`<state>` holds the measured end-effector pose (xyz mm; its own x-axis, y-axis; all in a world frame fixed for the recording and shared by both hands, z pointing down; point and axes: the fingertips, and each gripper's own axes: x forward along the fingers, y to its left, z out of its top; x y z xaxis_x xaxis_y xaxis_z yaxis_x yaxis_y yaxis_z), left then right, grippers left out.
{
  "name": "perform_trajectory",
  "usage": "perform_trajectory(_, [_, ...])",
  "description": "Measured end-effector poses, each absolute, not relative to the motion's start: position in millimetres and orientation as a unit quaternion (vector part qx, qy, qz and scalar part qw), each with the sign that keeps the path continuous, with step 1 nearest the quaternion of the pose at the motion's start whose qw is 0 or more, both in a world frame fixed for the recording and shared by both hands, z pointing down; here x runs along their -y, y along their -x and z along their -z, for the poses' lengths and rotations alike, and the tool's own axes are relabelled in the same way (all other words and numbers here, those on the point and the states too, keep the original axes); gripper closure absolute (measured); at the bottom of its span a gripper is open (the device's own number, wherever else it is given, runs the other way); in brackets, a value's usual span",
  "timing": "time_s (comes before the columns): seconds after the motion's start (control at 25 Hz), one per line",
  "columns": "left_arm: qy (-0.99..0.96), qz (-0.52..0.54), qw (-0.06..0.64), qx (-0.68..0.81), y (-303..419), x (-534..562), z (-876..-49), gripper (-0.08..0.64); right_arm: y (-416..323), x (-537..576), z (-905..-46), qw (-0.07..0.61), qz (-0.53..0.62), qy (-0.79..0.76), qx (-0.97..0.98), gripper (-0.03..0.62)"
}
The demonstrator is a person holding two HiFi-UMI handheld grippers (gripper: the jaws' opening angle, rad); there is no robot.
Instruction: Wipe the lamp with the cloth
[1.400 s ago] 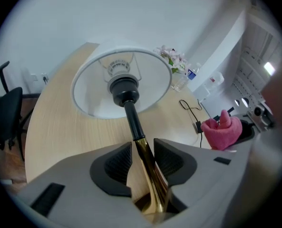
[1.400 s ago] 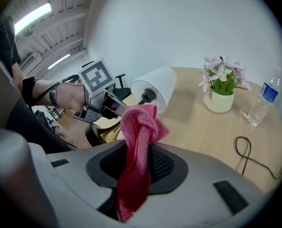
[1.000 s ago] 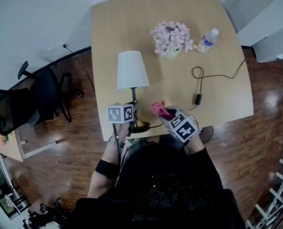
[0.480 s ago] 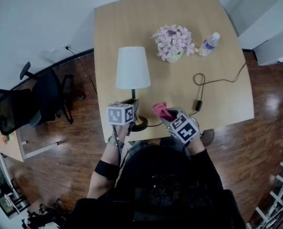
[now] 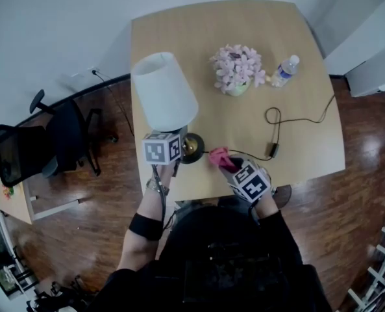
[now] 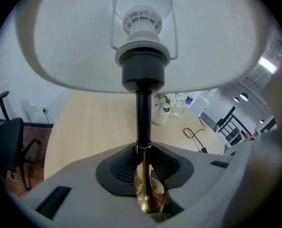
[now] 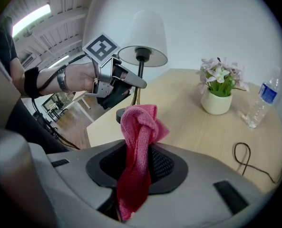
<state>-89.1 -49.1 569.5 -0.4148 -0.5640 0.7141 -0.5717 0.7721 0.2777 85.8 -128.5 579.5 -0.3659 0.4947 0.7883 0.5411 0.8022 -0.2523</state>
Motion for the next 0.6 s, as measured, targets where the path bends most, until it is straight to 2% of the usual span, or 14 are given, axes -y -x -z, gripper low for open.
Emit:
perform_trajectory(0.24, [-0.333,-0.021,0.388,0.859,124,64,-555,0.459,-86,133,-579,0.470,0.023,0.307,0.827,0.474])
perform_trajectory(0.6, [-0.318,-0.022,0.377,0.870,180,89,-556,0.459,-78,139,-576,0.466,0.034,0.297,0.833,0.474])
